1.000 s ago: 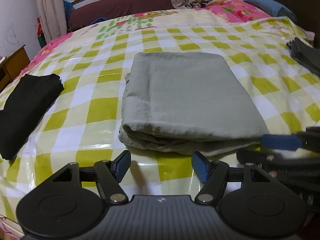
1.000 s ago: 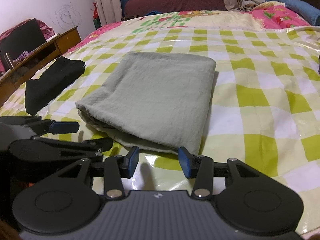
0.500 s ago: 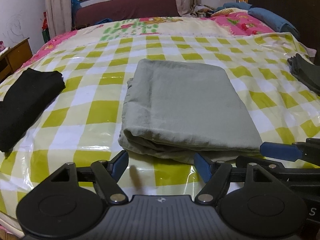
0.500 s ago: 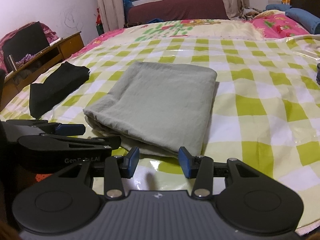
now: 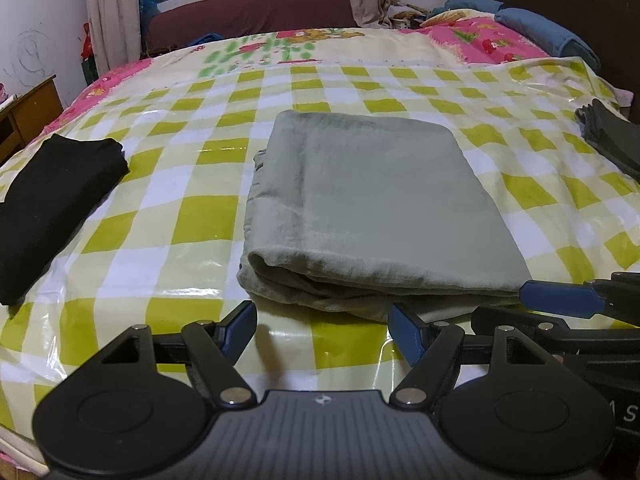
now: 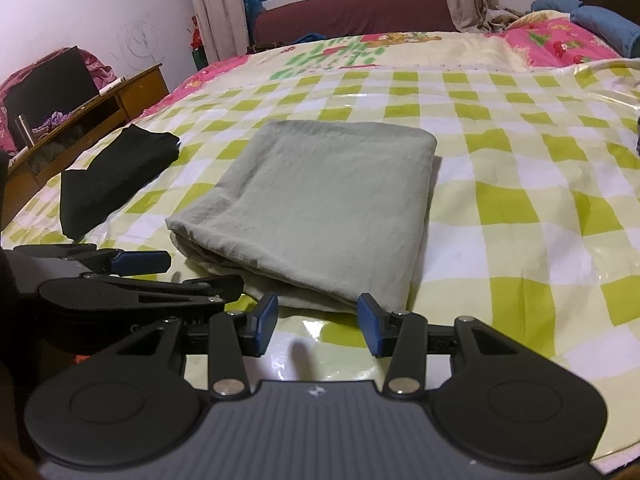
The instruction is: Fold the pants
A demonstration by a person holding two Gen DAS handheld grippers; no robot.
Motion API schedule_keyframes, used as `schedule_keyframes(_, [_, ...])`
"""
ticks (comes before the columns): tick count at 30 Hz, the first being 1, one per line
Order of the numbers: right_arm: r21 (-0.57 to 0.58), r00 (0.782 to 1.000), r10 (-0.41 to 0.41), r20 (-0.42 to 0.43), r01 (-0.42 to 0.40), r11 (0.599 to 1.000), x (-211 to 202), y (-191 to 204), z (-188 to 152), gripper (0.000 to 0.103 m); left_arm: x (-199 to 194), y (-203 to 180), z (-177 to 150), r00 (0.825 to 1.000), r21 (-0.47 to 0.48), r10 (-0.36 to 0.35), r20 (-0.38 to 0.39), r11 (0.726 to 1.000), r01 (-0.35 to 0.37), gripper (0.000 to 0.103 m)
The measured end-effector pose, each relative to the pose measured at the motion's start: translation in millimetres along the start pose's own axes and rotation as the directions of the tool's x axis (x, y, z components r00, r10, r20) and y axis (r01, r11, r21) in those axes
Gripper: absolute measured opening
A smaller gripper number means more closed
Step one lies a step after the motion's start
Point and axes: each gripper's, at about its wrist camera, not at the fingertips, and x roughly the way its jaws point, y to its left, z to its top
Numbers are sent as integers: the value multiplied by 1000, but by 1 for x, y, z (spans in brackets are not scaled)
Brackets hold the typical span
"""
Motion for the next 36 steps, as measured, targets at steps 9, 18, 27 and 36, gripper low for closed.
schedule_keyframes(9, [-12,1000,-22,13,22,1000,0,3,0,45,0,0,0,1000,0,6,9,1000,-6,86])
schedule_keyframes(18, [6,998,-37,47,37,999,-5,-1,2,47,-3,-5,-1,1000,33,16,25,999,-16,89])
schedule_keyframes(27, [-4,997,-54,62,54,999,-7,0,2,50,-6,-5,-2,999,30,16,36,999,-17,90])
schedule_keyframes(36, [-2,996,-65,59,65,998,-6,-1,3,50,-6,-5,-2,999,31,13,37,999,-14,90])
